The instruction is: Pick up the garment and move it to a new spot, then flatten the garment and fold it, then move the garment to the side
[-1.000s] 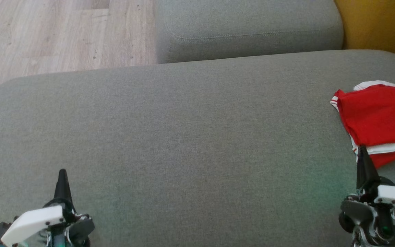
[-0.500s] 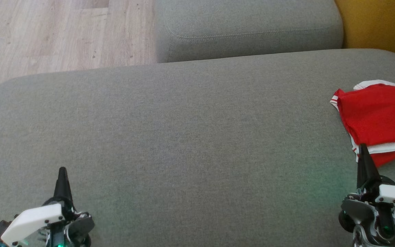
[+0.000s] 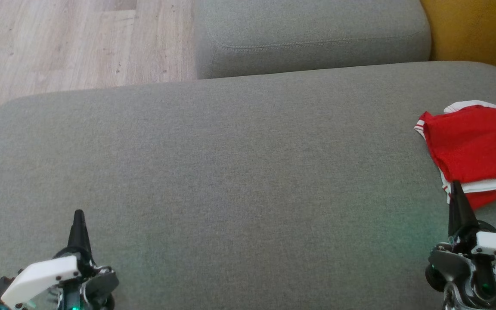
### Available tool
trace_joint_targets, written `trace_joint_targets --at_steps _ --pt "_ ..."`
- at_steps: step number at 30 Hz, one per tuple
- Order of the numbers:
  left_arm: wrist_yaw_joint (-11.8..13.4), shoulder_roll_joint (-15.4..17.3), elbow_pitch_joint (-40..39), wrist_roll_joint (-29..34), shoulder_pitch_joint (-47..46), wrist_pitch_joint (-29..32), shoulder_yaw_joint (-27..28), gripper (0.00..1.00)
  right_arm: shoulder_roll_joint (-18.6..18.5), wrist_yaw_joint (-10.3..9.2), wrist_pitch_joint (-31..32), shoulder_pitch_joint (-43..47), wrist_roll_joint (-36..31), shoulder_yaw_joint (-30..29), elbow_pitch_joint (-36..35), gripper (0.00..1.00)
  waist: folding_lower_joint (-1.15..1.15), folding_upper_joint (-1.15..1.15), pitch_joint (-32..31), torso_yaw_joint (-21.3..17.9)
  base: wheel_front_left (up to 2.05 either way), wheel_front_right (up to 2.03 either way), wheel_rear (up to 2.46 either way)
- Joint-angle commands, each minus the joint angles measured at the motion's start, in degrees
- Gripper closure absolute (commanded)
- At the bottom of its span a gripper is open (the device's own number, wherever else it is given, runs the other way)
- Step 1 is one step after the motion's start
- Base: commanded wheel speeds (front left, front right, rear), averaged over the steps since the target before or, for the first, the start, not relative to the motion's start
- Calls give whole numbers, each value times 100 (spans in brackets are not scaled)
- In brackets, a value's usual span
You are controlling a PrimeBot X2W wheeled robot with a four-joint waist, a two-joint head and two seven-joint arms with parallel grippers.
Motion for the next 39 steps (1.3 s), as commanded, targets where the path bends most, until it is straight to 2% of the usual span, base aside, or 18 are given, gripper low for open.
trace_joint_targets --at_steps 1,39 --pt "-40 49 -163 31 -280 20 232 100 -86 -4 31 -279 -7 89 -181 100 0 0 0 0 0 0 0" --pt "-40 4 -160 84 -285 71 296 100 -55 -4 67 -283 -44 45 -178 100 0 0 0 0 0 0 0"
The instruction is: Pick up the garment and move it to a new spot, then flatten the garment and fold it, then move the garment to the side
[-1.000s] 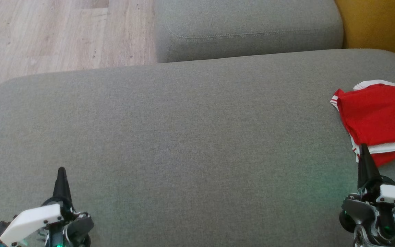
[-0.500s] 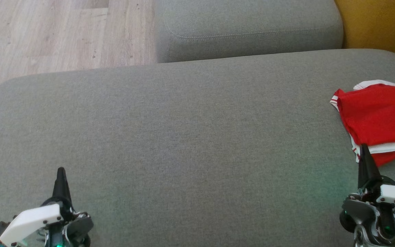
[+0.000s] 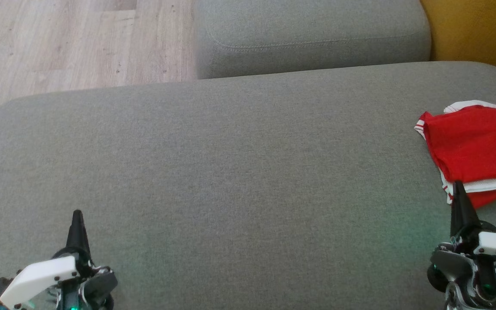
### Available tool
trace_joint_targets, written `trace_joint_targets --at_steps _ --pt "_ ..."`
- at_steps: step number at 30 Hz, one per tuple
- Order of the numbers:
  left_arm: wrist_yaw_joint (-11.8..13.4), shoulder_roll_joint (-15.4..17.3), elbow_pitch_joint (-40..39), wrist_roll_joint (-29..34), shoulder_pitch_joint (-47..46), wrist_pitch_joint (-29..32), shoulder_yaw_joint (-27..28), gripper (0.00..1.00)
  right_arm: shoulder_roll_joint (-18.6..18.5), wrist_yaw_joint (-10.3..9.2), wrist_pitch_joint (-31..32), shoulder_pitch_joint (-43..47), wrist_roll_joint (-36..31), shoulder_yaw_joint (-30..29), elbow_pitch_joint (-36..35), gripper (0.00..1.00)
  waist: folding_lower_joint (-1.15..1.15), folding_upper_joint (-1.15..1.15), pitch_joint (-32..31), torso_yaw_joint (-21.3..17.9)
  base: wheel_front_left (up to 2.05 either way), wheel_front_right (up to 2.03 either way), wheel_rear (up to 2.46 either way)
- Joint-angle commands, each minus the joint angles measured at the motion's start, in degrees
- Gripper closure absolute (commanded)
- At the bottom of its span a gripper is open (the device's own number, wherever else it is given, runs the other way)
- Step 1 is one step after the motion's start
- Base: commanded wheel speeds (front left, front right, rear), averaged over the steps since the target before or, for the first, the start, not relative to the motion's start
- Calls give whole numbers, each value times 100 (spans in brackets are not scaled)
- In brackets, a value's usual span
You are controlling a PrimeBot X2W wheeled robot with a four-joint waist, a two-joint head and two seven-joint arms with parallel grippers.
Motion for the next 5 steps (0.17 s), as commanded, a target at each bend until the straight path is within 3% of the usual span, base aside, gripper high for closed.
trace_joint_targets --at_steps 1,5 --pt "-40 42 -163 67 -285 21 202 100 -58 -4 36 -283 -37 110 -180 100 0 0 0 0 0 0 0" --pt "-40 38 -162 71 -286 26 207 100 -55 -4 39 -283 -40 106 -180 100 0 0 0 0 0 0 0"
